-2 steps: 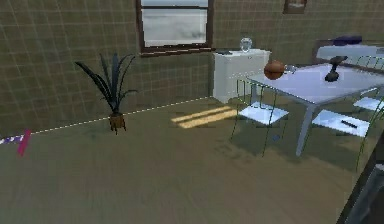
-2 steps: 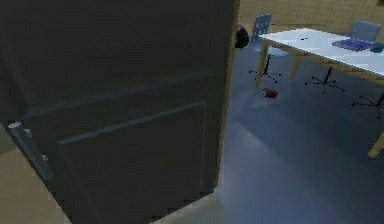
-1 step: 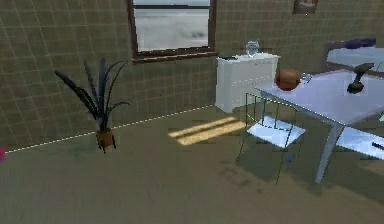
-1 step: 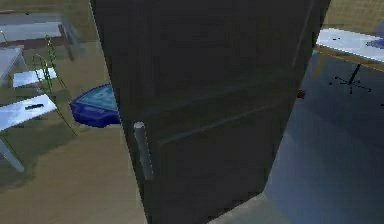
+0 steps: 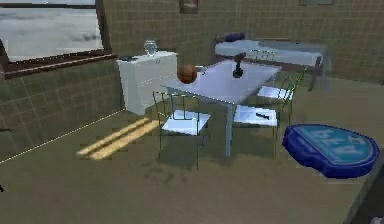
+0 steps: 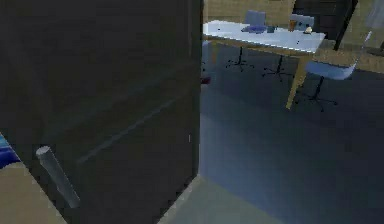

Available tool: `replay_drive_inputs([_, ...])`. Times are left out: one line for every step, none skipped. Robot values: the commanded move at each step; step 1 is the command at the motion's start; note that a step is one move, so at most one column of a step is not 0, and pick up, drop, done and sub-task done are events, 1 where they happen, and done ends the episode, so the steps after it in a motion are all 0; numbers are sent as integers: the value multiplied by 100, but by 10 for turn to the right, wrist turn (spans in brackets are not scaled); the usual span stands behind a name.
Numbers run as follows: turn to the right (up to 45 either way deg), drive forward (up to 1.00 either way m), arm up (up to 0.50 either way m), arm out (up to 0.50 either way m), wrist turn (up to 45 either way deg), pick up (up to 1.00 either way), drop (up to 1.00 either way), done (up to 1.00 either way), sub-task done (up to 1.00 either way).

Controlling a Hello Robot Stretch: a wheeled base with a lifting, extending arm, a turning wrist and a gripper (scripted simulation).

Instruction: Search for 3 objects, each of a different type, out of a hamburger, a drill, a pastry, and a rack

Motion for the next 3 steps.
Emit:
replay_drive_inputs([0, 95, 0, 0, 0, 0, 0, 0, 0])
replay_drive_inputs([450, 0, 0, 0, 0, 0, 0, 0, 0])
replay_drive_inputs([210, 0, 0, 0, 0, 0, 0, 0, 0])
